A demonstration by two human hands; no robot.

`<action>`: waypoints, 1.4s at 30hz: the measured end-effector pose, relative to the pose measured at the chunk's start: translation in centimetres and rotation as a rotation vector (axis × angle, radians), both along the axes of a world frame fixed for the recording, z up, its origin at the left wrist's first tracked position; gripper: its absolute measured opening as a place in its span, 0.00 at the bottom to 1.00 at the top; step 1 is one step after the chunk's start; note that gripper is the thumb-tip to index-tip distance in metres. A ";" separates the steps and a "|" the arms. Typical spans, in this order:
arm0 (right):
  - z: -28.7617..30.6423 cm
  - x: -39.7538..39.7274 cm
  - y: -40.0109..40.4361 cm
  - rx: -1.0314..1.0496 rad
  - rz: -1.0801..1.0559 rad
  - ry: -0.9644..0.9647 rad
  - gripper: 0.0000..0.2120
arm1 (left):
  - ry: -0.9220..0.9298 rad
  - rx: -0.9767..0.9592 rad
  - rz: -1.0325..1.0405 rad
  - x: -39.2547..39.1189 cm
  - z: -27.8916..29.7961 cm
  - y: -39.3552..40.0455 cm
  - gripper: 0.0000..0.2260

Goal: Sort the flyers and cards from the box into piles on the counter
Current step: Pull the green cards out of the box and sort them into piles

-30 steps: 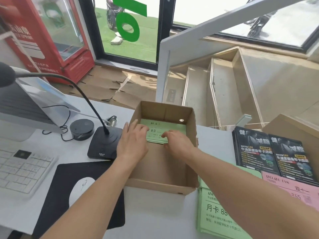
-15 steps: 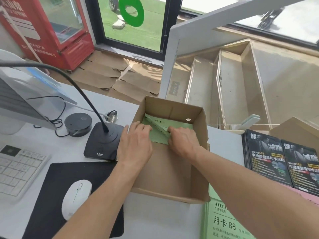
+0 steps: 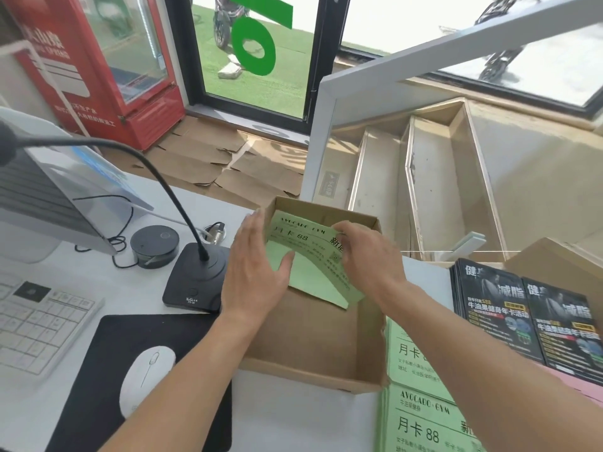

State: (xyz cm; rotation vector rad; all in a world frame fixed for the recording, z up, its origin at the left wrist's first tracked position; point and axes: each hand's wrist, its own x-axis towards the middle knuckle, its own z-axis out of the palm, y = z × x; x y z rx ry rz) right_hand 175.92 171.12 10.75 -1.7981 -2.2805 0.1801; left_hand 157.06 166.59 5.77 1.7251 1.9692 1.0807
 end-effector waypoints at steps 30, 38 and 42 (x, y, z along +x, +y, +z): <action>-6.2 22.9 -35.2 -0.413 -0.260 0.388 0.18 | -0.529 -0.524 -0.455 14.0 -2.8 -25.6 0.11; -4.5 22.9 -32.3 -0.262 -0.367 0.625 0.20 | -0.618 -0.336 -0.256 16.5 -0.5 -24.2 0.21; -4.6 23.8 -28.7 -0.144 -0.421 0.611 0.23 | -0.450 -0.298 -0.297 18.4 -1.6 -20.8 0.28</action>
